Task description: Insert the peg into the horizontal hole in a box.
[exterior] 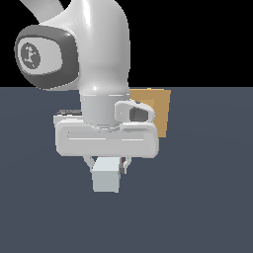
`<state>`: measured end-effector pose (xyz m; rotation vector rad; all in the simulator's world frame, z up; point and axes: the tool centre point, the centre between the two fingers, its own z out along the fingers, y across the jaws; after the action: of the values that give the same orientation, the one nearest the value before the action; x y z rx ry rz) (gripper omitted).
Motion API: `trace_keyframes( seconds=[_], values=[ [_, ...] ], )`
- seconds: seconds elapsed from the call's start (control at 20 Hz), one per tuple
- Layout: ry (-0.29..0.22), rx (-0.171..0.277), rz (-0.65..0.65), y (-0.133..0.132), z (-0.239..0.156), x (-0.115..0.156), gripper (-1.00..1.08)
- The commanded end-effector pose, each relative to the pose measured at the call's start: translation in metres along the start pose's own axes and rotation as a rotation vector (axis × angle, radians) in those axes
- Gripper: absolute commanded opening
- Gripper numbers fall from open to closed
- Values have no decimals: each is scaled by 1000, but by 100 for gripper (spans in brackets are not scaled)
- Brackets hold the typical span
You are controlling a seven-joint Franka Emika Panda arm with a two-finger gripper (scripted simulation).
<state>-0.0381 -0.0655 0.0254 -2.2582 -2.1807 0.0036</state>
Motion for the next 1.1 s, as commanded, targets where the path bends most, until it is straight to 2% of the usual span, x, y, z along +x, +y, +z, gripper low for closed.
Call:
trace_keyframes(
  seconds=[0.0,0.35,1.05],
  values=[
    [0,-4,-9,6,-5,2,-100],
    [-1,-4,-55,31,-23,12,-100],
    [-1,-3,-200,108,-77,50,-100]
  ],
)
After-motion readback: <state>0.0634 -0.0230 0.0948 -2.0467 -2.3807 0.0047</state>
